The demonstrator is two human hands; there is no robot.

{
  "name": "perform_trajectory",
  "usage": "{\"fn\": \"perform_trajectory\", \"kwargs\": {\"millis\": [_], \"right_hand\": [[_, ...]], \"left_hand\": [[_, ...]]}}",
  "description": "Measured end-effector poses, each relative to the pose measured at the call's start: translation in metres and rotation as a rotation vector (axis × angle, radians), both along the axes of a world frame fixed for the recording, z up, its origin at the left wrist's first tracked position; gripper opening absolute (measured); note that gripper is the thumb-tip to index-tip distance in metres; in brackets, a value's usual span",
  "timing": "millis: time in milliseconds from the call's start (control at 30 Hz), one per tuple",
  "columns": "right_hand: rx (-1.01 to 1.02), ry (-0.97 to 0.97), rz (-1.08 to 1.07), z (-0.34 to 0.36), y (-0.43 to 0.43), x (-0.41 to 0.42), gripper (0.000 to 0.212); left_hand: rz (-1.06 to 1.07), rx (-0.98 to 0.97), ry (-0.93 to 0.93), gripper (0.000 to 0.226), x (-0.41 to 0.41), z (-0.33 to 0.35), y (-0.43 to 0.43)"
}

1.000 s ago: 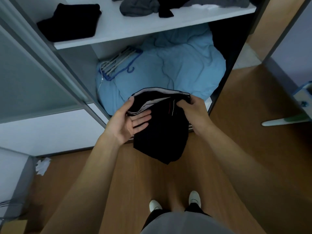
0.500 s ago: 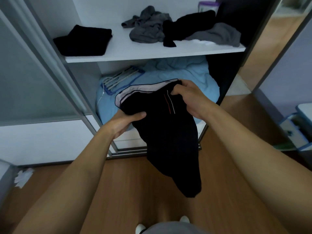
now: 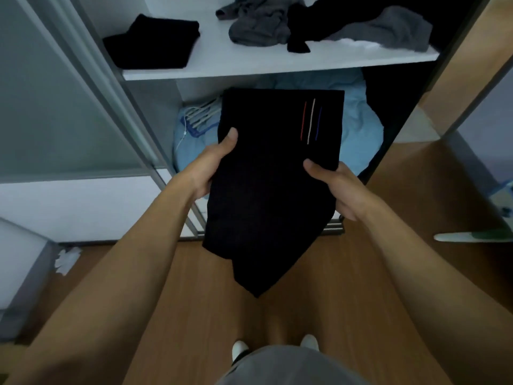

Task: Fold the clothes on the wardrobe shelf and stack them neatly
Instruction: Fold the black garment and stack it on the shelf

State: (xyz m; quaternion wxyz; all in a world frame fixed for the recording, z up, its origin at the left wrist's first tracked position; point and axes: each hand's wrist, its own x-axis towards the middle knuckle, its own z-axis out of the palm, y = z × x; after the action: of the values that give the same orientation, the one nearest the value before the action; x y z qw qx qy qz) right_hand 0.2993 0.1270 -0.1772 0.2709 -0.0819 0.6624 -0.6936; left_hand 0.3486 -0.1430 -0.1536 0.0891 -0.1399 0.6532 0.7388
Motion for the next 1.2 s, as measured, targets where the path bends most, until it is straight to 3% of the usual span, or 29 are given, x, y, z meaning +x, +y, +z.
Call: {"fn": "perform_trajectory", "kwargs": {"millis": [167,267,367,433,533,600,733,967,1067,1200], "right_hand": [[0.034,-0.171,-0.084,0.008,-0.011,0.003,0.032],[0.080,-0.392,-0.138,0.016,-0.007,-0.003,0.029],[-0.115,-0.447,-0.125,0.014,0.006,-0.004,0.039],[-0.258,-0.404,-0.133,0.005,0.016,0.005,0.045],[-0.121,-0.350,-0.017,-0.025,0.014,0.039,0.024],[-0.045,-0.323,-0.010,-0.044,0.007,0.060,0.019],[-0.116,-0.283,-0.182,-0.047,0.001,0.068,0.030],[-0.296,-0.457,-0.232,-0.029,-0.005,0.062,0.037],[-0.246,-0.474,-0.207,-0.029,-0.011,0.062,0.031],[-0.024,-0.425,-0.238,-0.028,-0.007,0.047,0.018]], "left_hand": [[-0.050,0.188,-0.192,0.081,0.044,-0.066,-0.003],[-0.038,0.065,-0.116,0.038,0.039,-0.070,0.017],[0.088,0.181,-0.042,0.013,0.028,-0.063,0.024],[0.131,0.270,-0.042,0.014,0.025,-0.055,0.024],[0.140,0.322,-0.127,0.019,0.024,-0.046,0.024],[0.128,0.248,-0.157,0.017,0.025,-0.043,0.025],[0.132,0.128,-0.203,0.016,0.030,-0.043,0.014],[0.066,0.450,-0.157,0.062,0.082,-0.090,-0.009],[-0.125,0.365,-0.221,0.050,0.102,-0.105,0.001],[0.051,0.178,-0.208,0.033,0.082,-0.099,0.013]]}}
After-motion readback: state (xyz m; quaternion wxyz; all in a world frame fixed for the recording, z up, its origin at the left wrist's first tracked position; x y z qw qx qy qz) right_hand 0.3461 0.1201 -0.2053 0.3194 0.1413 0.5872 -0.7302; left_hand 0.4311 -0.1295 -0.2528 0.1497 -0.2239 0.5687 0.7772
